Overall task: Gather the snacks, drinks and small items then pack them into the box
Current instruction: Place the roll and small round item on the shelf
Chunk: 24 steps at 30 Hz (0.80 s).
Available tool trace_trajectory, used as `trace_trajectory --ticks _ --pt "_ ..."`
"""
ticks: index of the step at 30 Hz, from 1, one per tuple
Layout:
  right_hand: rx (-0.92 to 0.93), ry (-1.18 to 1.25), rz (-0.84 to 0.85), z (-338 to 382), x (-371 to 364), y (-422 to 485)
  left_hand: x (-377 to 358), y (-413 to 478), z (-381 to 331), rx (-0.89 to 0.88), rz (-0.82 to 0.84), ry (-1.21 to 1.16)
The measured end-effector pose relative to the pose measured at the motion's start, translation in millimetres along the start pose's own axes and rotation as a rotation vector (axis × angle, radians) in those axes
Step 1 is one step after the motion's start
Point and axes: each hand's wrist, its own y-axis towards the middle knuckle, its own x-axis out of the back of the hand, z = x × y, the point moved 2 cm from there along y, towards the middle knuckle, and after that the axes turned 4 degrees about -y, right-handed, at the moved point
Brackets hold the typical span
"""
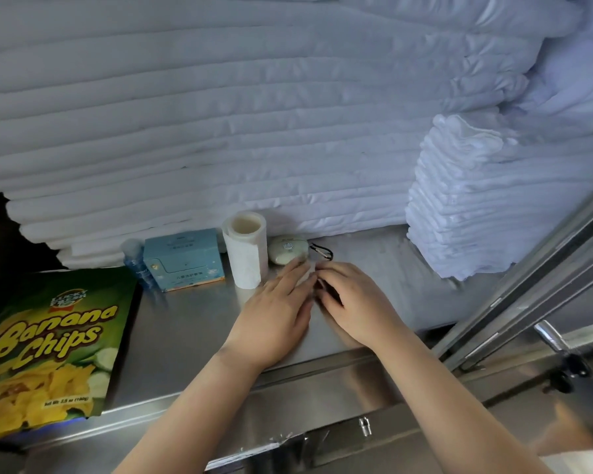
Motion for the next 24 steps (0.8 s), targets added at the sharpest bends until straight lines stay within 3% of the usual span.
trace_trajectory --ticks 4,9,12,19,24 --pt "-0.012 -0.025 0.009 5 2 -16 1 -13 -7 0.045 0.015 -0.017" --pt "0.011 -0.116 0.084 7 18 -49 -2 -29 -24 0.140 0.176 -0.009" --pt "0.007 -0.109 0.125 9 49 -75 9 -32 -63 0.153 0.143 -0.053" --pt "0.023 -0.074 -0.115 14 207 -171 75 -19 -230 -0.160 -0.126 -0.116" --pt "-0.087 -0.217 -0.322 -5 335 -245 99 15 -367 -0.465 -0.169 -0.137"
